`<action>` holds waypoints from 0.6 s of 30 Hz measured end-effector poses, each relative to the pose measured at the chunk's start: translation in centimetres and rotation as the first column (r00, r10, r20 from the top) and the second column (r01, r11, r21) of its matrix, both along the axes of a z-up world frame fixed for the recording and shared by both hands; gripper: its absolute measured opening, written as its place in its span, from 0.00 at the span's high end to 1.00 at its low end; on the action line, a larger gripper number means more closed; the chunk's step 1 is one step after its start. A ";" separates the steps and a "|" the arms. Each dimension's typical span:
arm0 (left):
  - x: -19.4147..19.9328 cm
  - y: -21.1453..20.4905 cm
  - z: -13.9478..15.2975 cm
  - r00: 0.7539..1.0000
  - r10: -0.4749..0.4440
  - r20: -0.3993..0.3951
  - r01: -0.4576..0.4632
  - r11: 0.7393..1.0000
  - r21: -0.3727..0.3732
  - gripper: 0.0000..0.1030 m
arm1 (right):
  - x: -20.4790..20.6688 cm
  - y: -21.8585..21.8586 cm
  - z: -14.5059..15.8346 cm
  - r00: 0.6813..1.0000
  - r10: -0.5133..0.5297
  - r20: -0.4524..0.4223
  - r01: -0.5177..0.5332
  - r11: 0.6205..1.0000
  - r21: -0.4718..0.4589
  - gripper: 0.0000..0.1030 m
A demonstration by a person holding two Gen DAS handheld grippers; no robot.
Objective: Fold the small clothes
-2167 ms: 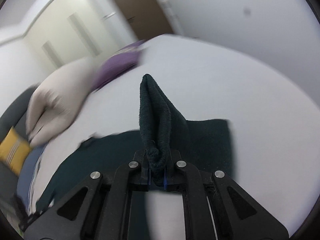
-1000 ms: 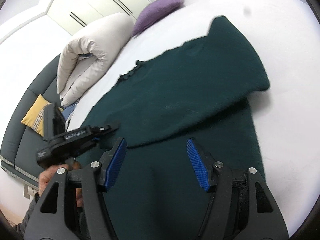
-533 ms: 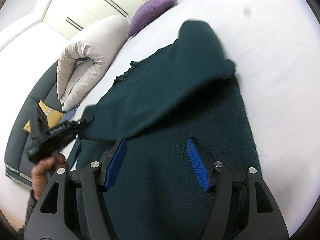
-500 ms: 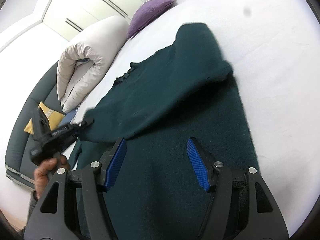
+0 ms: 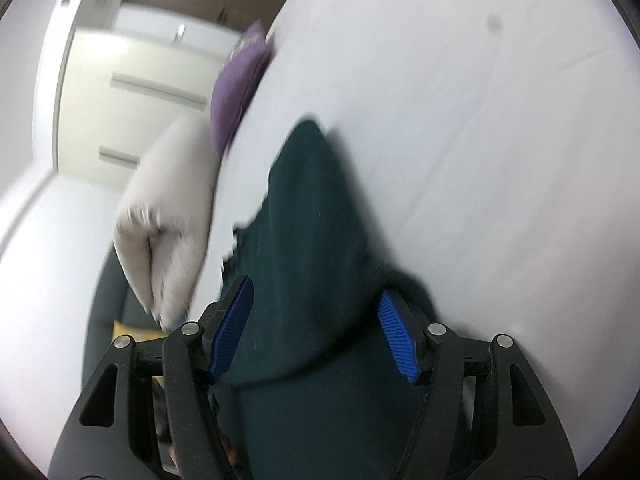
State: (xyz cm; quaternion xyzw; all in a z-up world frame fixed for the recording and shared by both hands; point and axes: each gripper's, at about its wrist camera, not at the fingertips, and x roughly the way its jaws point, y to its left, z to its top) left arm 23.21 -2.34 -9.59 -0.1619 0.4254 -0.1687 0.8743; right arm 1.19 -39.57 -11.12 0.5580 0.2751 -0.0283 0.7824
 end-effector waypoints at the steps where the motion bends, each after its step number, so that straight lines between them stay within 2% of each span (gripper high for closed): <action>1: -0.2 0.0 -0.1 1.000 0.002 0.004 -0.002 1.000 0.001 0.90 | -0.1 -0.3 -0.2 1.000 -0.013 0.005 0.013 1.000 0.011 0.46; 3: -0.9 -0.1 -0.5 1.000 0.010 0.003 -0.010 1.000 -0.006 0.90 | -0.2 -0.6 -0.4 1.000 -0.022 0.008 0.022 1.000 -0.001 0.53; 5: -1.2 0.0 -0.8 1.000 0.030 0.006 -0.030 0.999 -0.019 0.90 | -0.6 -0.9 -1.0 0.999 -0.040 0.016 0.039 0.999 0.005 0.65; 8: -2.0 0.5 -0.6 0.998 0.062 0.023 -0.061 0.997 -0.042 0.90 | -1.1 -1.1 -1.8 0.998 -0.050 0.042 0.049 0.998 0.029 0.74; 10: -2.3 0.6 -0.5 0.997 0.068 0.034 -0.066 0.997 -0.040 0.90 | -1.1 -0.9 -1.4 0.999 -0.032 0.028 0.032 0.999 0.002 0.74; 13: -2.3 0.9 -0.5 0.997 0.069 0.039 -0.066 0.996 -0.062 0.90 | -1.1 0.3 1.1 1.000 0.003 0.024 -0.002 0.999 -0.046 0.69; 16: -2.4 1.0 -0.9 0.997 0.066 0.034 -0.063 0.995 -0.073 0.90 | -0.6 0.1 4.7 1.000 0.009 0.014 -0.006 0.976 -0.220 0.68; 18: -2.6 1.0 -0.9 0.997 0.066 0.040 -0.063 0.995 -0.074 0.90 | 0.7 -0.3 6.5 1.000 0.015 -0.007 -0.016 0.954 -0.298 0.62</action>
